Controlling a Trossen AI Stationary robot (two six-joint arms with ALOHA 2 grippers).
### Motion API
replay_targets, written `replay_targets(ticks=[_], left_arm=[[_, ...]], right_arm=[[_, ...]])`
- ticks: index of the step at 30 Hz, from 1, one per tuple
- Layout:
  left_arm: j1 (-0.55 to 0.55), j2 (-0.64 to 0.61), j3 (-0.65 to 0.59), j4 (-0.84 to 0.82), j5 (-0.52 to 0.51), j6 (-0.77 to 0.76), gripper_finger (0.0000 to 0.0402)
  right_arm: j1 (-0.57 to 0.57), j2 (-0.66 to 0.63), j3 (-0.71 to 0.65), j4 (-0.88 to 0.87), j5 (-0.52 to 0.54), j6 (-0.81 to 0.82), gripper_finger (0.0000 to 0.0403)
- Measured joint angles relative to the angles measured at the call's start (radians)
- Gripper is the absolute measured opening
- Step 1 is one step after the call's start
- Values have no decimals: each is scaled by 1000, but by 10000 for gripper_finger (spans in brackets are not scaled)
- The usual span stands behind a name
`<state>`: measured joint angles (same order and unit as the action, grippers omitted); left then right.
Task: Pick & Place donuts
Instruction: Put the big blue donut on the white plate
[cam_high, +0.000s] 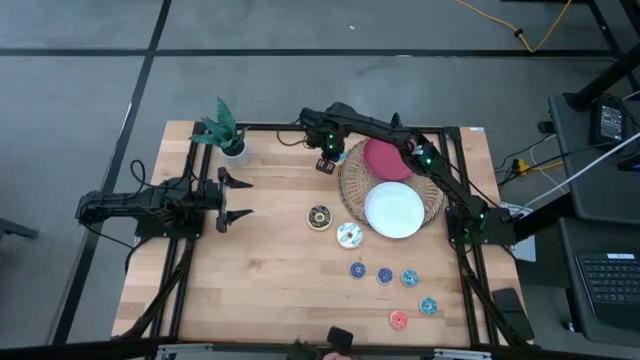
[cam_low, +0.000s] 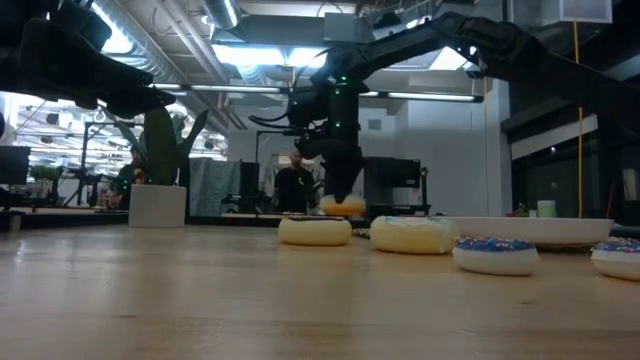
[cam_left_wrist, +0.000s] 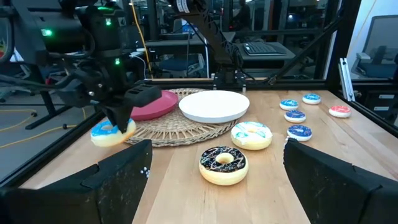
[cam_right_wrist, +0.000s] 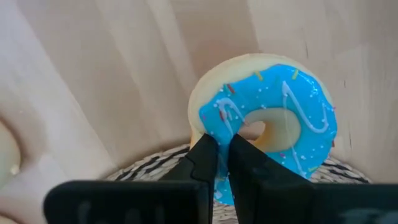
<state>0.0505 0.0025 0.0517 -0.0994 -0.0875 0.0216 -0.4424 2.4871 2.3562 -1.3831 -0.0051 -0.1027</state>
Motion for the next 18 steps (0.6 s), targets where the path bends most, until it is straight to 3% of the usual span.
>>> replay_targets(ticks=[18], left_arm=[[0,0,0,0,0,0,353]], right_arm=[[35,-113,0,-35,0,-14,35]])
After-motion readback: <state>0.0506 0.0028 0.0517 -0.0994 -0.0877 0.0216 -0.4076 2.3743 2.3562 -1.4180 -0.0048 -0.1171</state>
